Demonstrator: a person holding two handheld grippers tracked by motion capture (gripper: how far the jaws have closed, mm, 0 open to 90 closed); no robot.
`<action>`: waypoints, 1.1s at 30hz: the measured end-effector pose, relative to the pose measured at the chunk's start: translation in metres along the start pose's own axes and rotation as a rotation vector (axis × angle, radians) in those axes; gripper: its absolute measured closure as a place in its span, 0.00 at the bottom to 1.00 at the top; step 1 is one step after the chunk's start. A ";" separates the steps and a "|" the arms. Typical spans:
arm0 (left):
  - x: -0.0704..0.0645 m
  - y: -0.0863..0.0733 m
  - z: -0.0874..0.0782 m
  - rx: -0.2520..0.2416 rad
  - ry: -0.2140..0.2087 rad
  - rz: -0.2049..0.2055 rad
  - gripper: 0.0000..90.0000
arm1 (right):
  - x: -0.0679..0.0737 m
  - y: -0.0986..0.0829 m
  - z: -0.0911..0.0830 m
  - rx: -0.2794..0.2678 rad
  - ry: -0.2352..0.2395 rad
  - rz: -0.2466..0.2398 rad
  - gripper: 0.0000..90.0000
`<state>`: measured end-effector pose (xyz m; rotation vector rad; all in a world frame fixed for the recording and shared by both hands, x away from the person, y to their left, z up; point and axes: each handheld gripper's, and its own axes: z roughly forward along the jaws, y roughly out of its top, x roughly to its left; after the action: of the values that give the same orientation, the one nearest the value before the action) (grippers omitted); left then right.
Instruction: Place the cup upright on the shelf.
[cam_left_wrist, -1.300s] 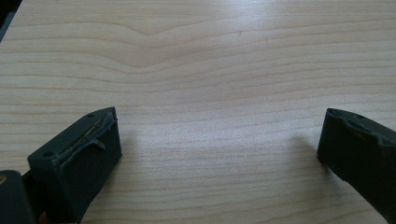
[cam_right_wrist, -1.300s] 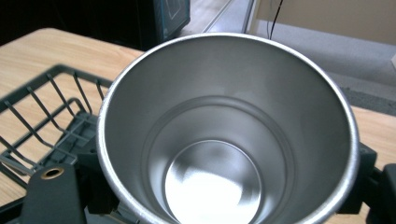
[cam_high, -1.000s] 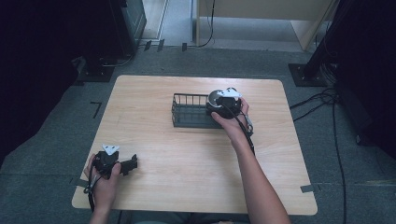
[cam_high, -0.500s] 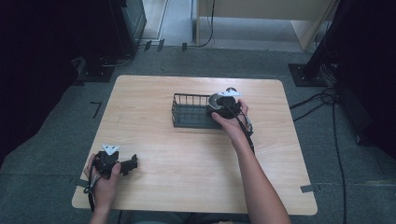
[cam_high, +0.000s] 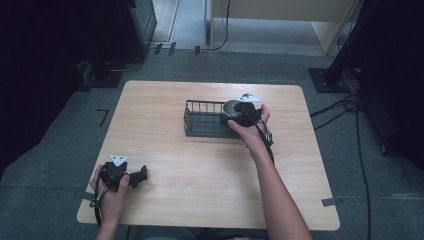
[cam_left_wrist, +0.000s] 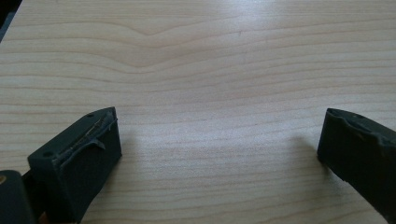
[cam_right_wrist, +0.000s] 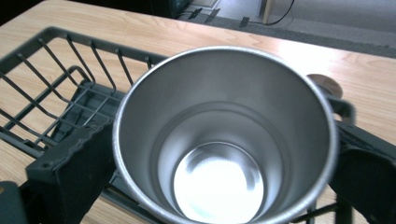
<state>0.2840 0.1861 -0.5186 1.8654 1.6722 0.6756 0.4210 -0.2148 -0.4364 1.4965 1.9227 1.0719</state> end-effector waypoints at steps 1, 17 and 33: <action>0.000 0.000 0.000 0.000 0.000 0.000 0.00 | 0.000 0.001 -0.002 0.000 -0.002 0.003 0.00; 0.000 0.000 0.000 0.000 0.000 0.000 0.00 | -0.005 0.009 -0.044 -0.076 -0.020 -0.002 0.00; 0.000 0.000 0.000 -0.001 0.000 0.001 0.00 | -0.021 -0.020 -0.086 -0.098 -0.046 -0.006 0.00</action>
<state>0.2840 0.1861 -0.5188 1.8649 1.6711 0.6772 0.3507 -0.2616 -0.4044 1.4485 1.8159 1.1028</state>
